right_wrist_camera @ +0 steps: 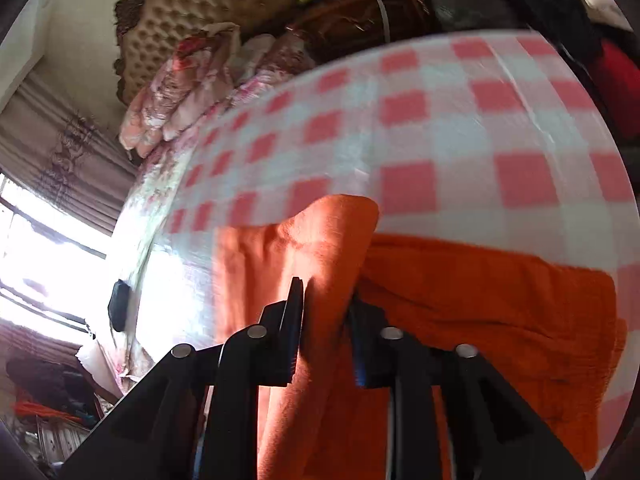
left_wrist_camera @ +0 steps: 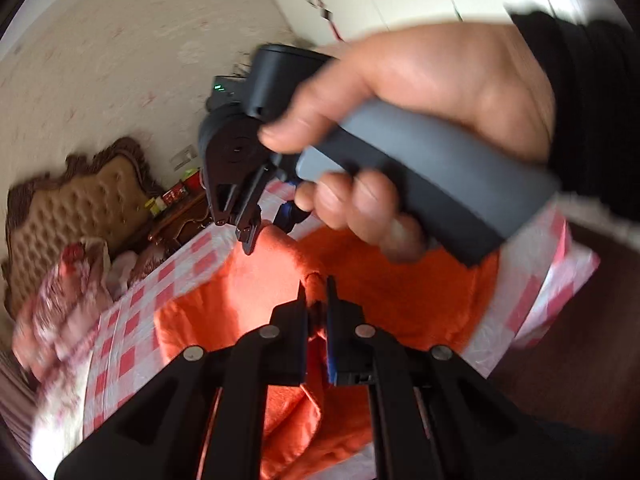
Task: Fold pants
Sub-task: 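Fold the held edge over with the left tool while the right tool pinches the pants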
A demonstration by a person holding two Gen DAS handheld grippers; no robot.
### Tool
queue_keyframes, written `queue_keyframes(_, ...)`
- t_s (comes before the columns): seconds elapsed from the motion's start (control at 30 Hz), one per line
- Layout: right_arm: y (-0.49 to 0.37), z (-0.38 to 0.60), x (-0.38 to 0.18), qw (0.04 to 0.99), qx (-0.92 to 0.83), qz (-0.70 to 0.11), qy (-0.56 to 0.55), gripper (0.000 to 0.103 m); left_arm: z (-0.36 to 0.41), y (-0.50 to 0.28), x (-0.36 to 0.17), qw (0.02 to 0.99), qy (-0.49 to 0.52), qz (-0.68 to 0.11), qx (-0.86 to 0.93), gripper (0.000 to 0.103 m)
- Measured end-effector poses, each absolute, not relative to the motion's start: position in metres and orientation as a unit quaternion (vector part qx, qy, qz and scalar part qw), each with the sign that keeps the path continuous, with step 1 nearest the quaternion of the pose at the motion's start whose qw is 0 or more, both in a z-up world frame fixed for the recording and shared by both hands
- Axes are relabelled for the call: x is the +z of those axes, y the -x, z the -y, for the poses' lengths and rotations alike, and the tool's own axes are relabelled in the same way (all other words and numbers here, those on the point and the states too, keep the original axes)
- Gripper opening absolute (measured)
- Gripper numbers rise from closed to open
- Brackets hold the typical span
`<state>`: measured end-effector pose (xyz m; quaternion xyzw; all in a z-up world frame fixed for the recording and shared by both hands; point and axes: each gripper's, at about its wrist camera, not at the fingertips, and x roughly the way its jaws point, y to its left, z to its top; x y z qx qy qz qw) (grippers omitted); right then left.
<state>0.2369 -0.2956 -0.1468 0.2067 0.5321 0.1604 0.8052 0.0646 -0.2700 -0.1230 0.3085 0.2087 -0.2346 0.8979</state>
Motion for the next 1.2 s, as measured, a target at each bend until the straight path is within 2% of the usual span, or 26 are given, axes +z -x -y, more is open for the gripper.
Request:
queue_keyframes(0.03,-0.234,0.307,-0.163,0.797,0.162,-0.542,-0.214,0.03,0.28,-0.062,-0.136,0.891,-0.326,-0.214,-0.231,0.008)
queue_keyframes(0.07,-0.23,0.315,-0.173,0.792,0.163,-0.546,-0.221,0.038,0.288,-0.059,-0.148,0.885,-0.34,-0.219,-0.231,0.012)
queue_keyframes(0.1,-0.225,0.319,-0.177,0.791,0.165,-0.543,-0.226,0.055,0.293,-0.056,-0.156,0.879,-0.353,-0.22,-0.231,0.019)
queue_keyframes(0.13,-0.22,0.326,-0.177,0.795,0.174,-0.532,-0.233,0.066,0.294,-0.054,-0.159,0.879,-0.362,-0.214,-0.224,0.035)
queue_keyframes(0.17,-0.216,0.329,-0.176,0.8,0.181,-0.522,-0.234,0.078,0.295,-0.051,-0.158,0.882,-0.364,-0.206,-0.218,0.041)
queue_keyframes(0.2,-0.211,0.329,-0.176,0.804,0.186,-0.517,-0.227,0.081,0.296,-0.049,-0.158,0.885,-0.364,-0.2,-0.212,0.05)
queue_keyframes(0.33,-0.202,0.321,-0.176,0.809,0.197,-0.517,-0.196,0.081,0.303,-0.046,-0.166,0.879,-0.386,-0.2,-0.197,0.05)
queue_keyframes(0.47,-0.199,0.301,-0.177,0.824,0.178,-0.521,-0.135,0.077,0.309,-0.042,-0.169,0.877,-0.39,-0.203,-0.196,0.048)
queue_keyframes(0.53,-0.201,0.287,-0.176,0.829,0.172,-0.521,-0.106,0.071,0.312,-0.038,-0.173,0.872,-0.4,-0.203,-0.197,0.044)
queue_keyframes(0.57,-0.202,0.282,-0.175,0.833,0.164,-0.521,-0.091,0.067,0.312,-0.037,-0.175,0.869,-0.405,-0.202,-0.201,0.041)
queue_keyframes(0.67,-0.205,0.27,-0.176,0.836,0.155,-0.523,-0.066,0.054,0.309,-0.04,-0.179,0.864,-0.403,-0.212,-0.213,0.02)
queue_keyframes(0.73,-0.209,0.262,-0.176,0.836,0.154,-0.524,-0.056,0.042,0.308,-0.04,-0.178,0.865,-0.399,-0.216,-0.215,0.008)
queue_keyframes(0.8,-0.208,0.262,-0.172,0.839,0.155,-0.519,-0.058,0.015,0.301,-0.039,-0.173,0.869,-0.393,-0.215,-0.213,0.006)
queue_keyframes(0.83,-0.208,0.263,-0.169,0.84,0.158,-0.515,-0.065,0.012,0.301,-0.035,-0.171,0.871,-0.389,-0.211,-0.213,0.005)
queue_keyframes(0.9,-0.207,0.266,-0.162,0.842,0.165,-0.508,-0.077,0.008,0.298,-0.034,-0.165,0.877,-0.386,-0.198,-0.206,0.005)
queue_keyframes(1.2,-0.204,0.286,-0.134,0.843,0.192,-0.485,-0.131,0.006,0.303,-0.01,-0.141,0.889,-0.381,-0.161,-0.199,0.004)
